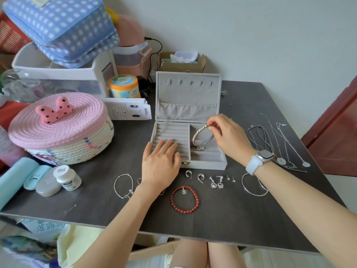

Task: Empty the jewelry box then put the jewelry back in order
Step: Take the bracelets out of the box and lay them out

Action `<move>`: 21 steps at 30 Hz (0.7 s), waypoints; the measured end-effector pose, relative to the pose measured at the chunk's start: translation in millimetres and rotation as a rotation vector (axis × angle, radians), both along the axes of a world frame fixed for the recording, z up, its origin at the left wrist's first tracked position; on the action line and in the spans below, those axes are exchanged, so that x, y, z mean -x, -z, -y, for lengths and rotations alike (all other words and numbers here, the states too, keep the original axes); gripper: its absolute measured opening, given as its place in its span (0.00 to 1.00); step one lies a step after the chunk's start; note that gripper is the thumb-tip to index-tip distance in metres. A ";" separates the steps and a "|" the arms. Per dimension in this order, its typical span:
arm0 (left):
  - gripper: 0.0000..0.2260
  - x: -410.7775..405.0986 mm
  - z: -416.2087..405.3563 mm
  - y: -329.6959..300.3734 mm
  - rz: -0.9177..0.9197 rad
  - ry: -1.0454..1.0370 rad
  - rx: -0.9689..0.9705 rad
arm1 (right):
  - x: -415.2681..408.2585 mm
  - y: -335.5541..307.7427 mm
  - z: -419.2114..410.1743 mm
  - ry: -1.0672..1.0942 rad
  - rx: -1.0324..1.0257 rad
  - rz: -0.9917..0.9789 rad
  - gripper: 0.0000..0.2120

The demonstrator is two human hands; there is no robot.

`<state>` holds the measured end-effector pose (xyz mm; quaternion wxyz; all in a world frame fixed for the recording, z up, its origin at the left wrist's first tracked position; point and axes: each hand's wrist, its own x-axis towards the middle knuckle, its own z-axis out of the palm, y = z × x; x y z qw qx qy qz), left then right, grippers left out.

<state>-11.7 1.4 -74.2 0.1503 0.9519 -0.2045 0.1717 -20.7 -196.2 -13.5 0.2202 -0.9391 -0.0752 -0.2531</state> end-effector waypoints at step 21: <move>0.18 23.9 -3.0 -11.6 -0.185 0.026 0.055 | 126.8 19.8 -5.0 -0.124 -0.491 -0.592 0.12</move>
